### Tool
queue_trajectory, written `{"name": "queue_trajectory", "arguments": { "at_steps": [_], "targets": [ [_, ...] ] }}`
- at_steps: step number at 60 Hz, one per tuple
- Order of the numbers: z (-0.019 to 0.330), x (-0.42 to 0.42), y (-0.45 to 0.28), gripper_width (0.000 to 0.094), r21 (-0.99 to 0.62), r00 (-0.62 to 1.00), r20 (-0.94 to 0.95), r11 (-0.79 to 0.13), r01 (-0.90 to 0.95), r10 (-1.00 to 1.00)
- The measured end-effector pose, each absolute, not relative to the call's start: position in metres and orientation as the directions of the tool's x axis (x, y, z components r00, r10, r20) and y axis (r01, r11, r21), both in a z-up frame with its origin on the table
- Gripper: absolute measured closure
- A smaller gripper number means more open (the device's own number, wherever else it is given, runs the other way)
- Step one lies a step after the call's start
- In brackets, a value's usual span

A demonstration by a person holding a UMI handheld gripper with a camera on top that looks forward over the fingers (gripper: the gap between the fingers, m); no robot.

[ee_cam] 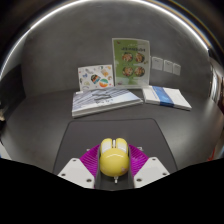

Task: Arrange mouse

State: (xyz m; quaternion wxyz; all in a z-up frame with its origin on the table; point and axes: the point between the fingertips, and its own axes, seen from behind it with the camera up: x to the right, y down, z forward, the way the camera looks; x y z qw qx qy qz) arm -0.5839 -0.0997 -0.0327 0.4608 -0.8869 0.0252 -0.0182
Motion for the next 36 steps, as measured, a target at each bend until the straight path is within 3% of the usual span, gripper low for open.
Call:
{"name": "queue_trajectory", "arguments": {
  "at_steps": [7,14,22,24,36],
  "targets": [
    [-0.038,-0.583,-0.099,0.0550,-0.816,0.995,0.012,-0.576,-0.045,-0.095],
    [-0.038,-0.584,-0.096,0.0441,-0.806,0.998,-0.014,-0.591,-0.046,-0.060],
    [-0.019,-0.588,-0.115,0.0067,-0.804,0.996,-0.092,-0.589,-0.076,-0.002],
    [-0.010,-0.583,-0.129,0.0100,-0.812,0.995,-0.098,-0.578,-0.079,0.001],
    [0.020,-0.510,-0.203,0.0084,-0.809,0.999,-0.026,-0.587,-0.037,-0.027]
  ]
}}
